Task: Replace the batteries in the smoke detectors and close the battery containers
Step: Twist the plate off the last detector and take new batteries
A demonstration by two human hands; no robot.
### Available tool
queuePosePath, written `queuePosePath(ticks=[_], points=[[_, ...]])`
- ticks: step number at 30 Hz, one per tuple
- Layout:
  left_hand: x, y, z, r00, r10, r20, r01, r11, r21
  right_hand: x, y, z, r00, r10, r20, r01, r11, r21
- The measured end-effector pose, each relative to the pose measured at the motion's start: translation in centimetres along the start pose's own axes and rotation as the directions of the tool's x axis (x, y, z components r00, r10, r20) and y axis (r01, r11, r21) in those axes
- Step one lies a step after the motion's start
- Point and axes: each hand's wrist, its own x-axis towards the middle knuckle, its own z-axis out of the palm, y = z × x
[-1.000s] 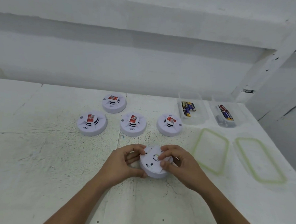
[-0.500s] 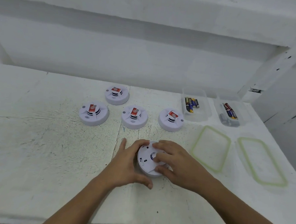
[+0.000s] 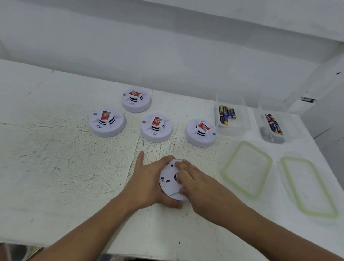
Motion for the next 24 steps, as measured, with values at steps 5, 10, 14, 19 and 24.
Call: queuePosePath(ticks=[5, 10, 14, 19, 24], points=[[0.3, -0.4, 0.4, 0.999, 0.014, -0.034, -0.014, 1.000, -0.010, -0.2, -0.1, 0.2, 1.000, 0.003, -0.028, -0.004, 0.999, -0.036], [0.6, -0.5, 0.3, 0.999, 0.032, -0.011, -0.032, 0.999, -0.024, 0.2, 0.7, 0.8, 0.997, -0.048, -0.068, 0.046, 0.999, -0.028], [1.0, -1.1, 0.0, 0.998, 0.039, 0.040, -0.036, 0.997, -0.069, 0.4, 1.5, 1.1, 0.997, -0.069, -0.027, 0.069, 0.998, 0.008], [1.3, -1.7, 0.0, 0.997, 0.027, 0.074, -0.023, 0.998, -0.053, 0.6, 1.9, 1.4, 0.996, -0.085, -0.039, 0.086, 0.996, 0.039], [1.0, -1.1, -0.1, 0.997, 0.003, 0.078, 0.003, 0.997, -0.079, 0.8, 1.7, -1.5, 0.999, -0.009, 0.037, -0.002, 0.961, 0.278]])
